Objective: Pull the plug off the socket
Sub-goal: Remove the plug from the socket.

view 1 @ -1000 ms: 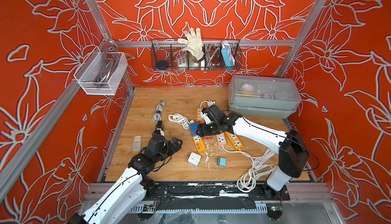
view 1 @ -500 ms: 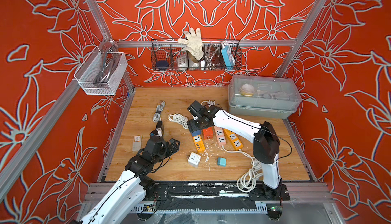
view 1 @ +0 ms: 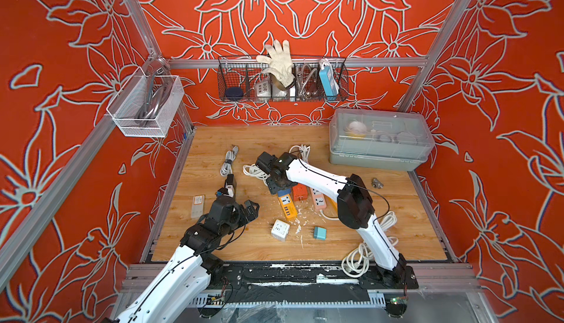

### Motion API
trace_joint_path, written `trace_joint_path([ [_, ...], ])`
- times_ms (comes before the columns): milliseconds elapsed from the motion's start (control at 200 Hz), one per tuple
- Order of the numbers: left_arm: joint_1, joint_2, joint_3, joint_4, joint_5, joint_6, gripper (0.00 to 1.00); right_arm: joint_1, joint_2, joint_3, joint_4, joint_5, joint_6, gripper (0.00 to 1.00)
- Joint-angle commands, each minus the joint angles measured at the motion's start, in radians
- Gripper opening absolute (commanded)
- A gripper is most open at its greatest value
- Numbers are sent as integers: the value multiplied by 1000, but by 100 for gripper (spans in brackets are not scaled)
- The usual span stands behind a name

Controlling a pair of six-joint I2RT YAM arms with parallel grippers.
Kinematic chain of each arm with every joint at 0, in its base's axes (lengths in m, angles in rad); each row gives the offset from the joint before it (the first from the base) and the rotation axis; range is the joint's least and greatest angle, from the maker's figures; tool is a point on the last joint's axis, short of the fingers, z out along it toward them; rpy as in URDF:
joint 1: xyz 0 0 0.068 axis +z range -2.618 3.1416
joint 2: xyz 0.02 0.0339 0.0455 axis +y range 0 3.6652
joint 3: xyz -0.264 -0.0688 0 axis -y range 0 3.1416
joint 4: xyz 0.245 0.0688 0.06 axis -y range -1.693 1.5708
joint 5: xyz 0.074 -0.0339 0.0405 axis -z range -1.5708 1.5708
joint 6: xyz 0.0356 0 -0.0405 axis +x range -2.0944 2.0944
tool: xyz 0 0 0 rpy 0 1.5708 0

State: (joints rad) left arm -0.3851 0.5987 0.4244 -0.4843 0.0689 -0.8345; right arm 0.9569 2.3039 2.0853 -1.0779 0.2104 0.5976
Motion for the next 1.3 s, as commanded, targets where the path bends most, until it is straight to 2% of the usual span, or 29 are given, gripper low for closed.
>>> trace_joint_path([
  [0,6,6,7,49,36,-2,98,6,-10,32,-60,46,-14,64],
  [140,8,51,-61,254,178,-66,98,6,-55,-11,-21,17,-13,52],
  [215,8,116,-97,392,254,-134,98,4,-89,-47,9,-12,-4,50],
  [320,8,256,-118,556,336,-179,98,-3,-140,-120,91,-76,21,48],
  [435,8,451,-81,657,414,-180,96,-20,-178,-187,142,-152,59,46],
  [495,8,551,-43,696,464,-166,91,-28,-186,-206,154,-181,68,46],
  [686,8,764,29,775,515,-172,72,-48,-187,-239,165,-233,87,44],
  [746,6,805,38,792,523,-185,62,-50,-187,-245,167,-241,89,44],
  [826,2,842,43,799,522,-194,59,-50,-183,-251,169,-250,93,43],
  [926,-4,874,38,791,514,-203,46,-50,-175,-247,165,-259,106,42],
  [1041,-8,900,8,810,503,-230,40,-49,-158,-216,139,-254,112,41],
  [1141,-9,920,6,748,480,-224,38,-48,-148,-188,147,-281,110,39],
  [1296,-9,996,19,669,477,-221,33,-72,-91,-39,30,-291,68,39],
])
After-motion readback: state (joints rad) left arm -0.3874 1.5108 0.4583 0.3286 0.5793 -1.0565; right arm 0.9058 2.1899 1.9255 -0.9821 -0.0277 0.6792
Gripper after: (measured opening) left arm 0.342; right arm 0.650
